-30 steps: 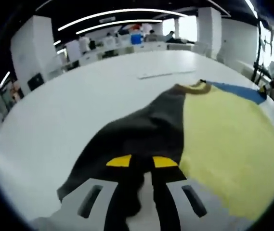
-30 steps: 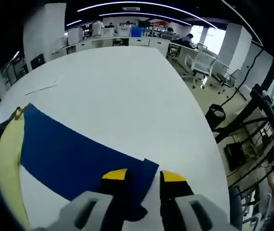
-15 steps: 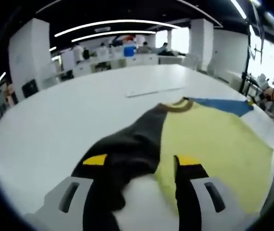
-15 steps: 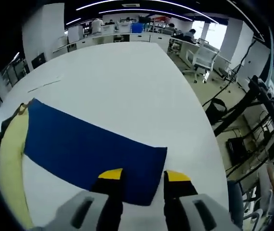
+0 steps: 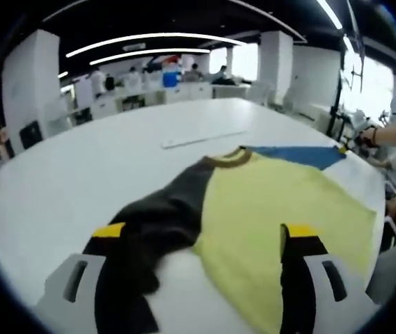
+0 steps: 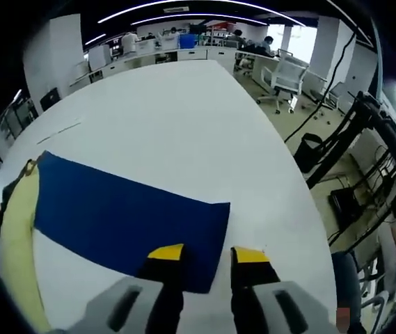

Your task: Fold the garment on the visible template until the final outline fits inside the template.

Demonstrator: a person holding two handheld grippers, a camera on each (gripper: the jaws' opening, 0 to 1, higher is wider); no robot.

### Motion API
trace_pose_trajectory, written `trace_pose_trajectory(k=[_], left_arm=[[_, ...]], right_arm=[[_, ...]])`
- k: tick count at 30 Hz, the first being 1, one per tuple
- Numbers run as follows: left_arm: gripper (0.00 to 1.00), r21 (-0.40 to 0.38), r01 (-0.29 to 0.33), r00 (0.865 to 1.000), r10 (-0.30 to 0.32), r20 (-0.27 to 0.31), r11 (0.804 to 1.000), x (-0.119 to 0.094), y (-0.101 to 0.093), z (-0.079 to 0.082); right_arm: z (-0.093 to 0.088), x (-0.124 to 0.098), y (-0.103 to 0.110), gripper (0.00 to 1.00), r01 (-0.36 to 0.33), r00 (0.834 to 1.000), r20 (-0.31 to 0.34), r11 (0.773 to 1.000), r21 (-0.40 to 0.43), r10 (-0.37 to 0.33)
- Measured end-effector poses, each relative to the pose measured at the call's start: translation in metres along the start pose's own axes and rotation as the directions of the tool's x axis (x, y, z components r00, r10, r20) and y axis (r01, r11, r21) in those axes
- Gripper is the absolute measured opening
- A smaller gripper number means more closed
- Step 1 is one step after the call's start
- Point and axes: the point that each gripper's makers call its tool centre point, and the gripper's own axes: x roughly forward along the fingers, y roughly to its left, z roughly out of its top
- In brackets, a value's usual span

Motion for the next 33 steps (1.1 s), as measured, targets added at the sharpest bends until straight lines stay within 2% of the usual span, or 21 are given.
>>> trace_pose_trajectory(k=[3, 6, 9, 19, 22, 26, 30, 32, 33], left_arm=[[0.95, -0.003, 0.013, 1.0, -0.013, -0.006, 1.0, -0.005, -0.004, 0.0], [0.98, 0.007, 0.03, 1.0, -0.03, 0.006, 1.0, -0.012, -0.011, 0.003], [0.99, 0.024, 0.049, 0.999, -0.048, -0.004, 0.999, -0.018, -0.016, 0.002], [0.99, 0.04, 0.083, 0.996, -0.081, -0.048, 0.996, -0.036, -0.032, -0.008], [0.99, 0.037, 0.081, 0.994, -0.078, -0.071, 0.996, -0.04, -0.033, -0.016], [0.99, 0.008, 0.087, 0.994, -0.086, -0.067, 0.996, -0.045, -0.037, -0.02], [0.99, 0.011, 0.085, 0.994, -0.084, -0.07, 0.996, -0.051, -0.039, -0.022], [0.99, 0.019, 0.085, 0.994, -0.083, -0.074, 0.996, -0.054, -0.039, -0.023], [0.99, 0.017, 0.08, 0.994, -0.078, -0.079, 0.997, -0.054, -0.039, -0.024]], right_arm=[[0.0, 0.0, 0.006, 0.16, -0.026, 1.0, 0.002, 0.999, 0.036, 0.026], [0.0, -0.001, 0.004, 0.15, -0.017, 1.0, 0.007, 0.999, 0.039, 0.016], [-0.001, -0.004, 0.002, 0.11, -0.021, 1.0, 0.017, 0.997, 0.079, 0.02], [-0.004, -0.01, 0.011, 0.0, -0.042, 0.999, 0.021, 0.994, 0.102, 0.04], [-0.004, -0.011, 0.014, 0.0, -0.035, 0.999, 0.018, 0.995, 0.098, 0.034], [-0.001, -0.015, 0.016, 0.0, -0.038, 0.999, 0.018, 0.996, 0.084, 0.037], [0.004, -0.019, 0.019, 0.0, -0.048, 0.999, 0.022, 0.996, 0.072, 0.047], [0.006, -0.022, 0.021, 0.0, -0.045, 0.999, 0.019, 0.999, 0.031, 0.044], [0.008, -0.023, 0.021, 0.0, -0.038, 0.999, 0.016, 0.999, -0.018, 0.039]])
